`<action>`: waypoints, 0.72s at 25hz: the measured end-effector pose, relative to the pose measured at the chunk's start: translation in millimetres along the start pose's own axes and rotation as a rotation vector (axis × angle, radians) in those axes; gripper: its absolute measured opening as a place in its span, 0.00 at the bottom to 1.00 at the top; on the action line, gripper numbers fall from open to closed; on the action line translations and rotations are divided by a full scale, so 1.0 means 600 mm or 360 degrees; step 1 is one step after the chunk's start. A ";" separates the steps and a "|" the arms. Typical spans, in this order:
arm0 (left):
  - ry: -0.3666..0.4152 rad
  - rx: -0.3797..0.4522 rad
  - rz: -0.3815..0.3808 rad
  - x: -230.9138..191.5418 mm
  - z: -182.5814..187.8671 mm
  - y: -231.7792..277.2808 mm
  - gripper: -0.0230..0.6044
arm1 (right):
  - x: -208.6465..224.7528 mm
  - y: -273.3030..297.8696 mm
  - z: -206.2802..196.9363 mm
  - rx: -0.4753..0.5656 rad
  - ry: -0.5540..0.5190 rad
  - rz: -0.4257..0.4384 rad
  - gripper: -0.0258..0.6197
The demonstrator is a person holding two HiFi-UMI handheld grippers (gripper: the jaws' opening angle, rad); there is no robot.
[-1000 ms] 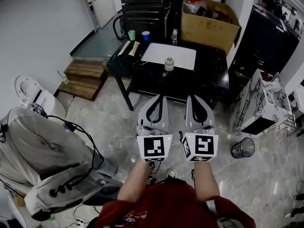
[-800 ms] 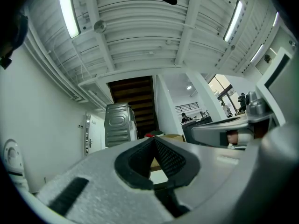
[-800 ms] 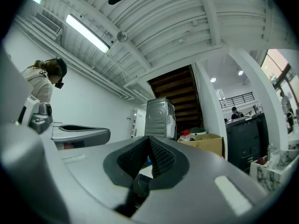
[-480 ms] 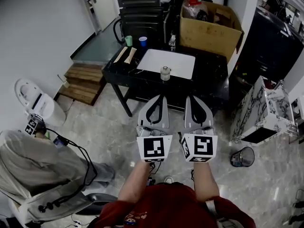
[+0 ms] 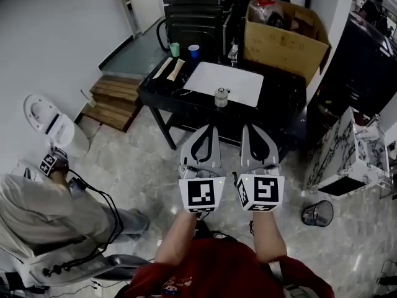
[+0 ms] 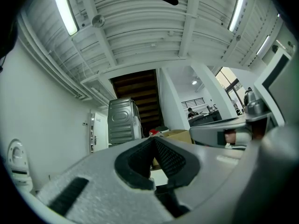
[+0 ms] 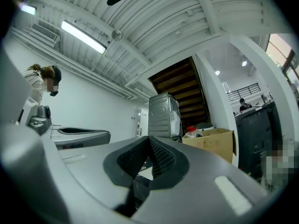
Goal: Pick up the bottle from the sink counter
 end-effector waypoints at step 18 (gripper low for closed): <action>-0.0048 0.0040 -0.0083 -0.134 -0.041 0.217 0.04 | 0.018 0.243 -0.003 -0.0005 -0.0089 -0.0092 0.04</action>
Point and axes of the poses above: the fingertips, and each gripper's own axes: y forward along the fingers, x to its right, z out of its top, the point moved 7 cm from there along -y, backward along the fingers, and after that the axes turned 10 degrees about -x, right-handed, at the moved point
